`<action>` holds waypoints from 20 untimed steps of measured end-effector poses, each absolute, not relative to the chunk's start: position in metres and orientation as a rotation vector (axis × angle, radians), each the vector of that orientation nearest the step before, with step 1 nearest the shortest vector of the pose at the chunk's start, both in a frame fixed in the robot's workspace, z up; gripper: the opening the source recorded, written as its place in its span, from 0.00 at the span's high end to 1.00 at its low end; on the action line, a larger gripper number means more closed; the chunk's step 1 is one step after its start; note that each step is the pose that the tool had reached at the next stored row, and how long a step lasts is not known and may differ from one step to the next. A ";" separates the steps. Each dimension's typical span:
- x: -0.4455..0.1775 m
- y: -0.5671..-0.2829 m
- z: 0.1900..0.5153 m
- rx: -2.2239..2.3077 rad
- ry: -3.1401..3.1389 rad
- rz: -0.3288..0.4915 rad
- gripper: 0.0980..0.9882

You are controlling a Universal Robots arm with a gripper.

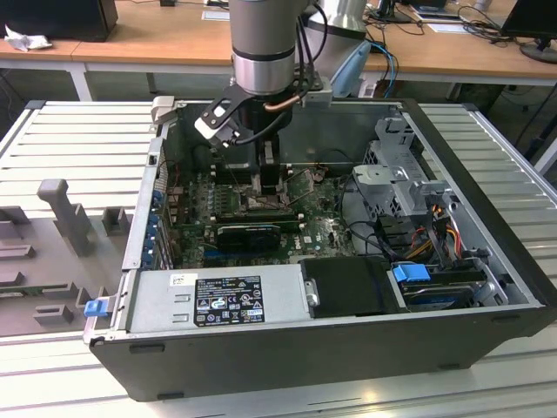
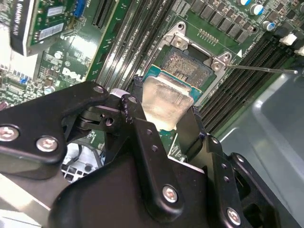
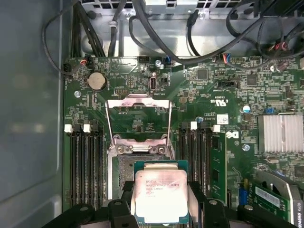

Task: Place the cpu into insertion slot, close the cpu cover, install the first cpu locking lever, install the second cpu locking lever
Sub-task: 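Place the cpu into insertion slot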

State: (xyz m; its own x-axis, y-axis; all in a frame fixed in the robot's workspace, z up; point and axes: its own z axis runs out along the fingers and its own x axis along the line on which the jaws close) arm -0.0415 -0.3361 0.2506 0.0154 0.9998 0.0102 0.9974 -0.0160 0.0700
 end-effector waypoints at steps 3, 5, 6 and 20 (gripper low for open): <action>-0.041 -0.335 0.247 2.198 2.183 0.088 0.52; -0.041 -0.335 0.246 2.197 2.184 0.088 0.52; -0.041 -0.335 0.245 2.196 2.185 0.089 0.52; -0.047 -0.320 0.208 2.202 2.180 0.088 0.52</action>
State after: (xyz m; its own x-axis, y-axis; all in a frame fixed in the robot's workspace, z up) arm -0.0468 -0.3198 0.2078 0.0093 0.9999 0.0107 0.9975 -0.0101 0.0696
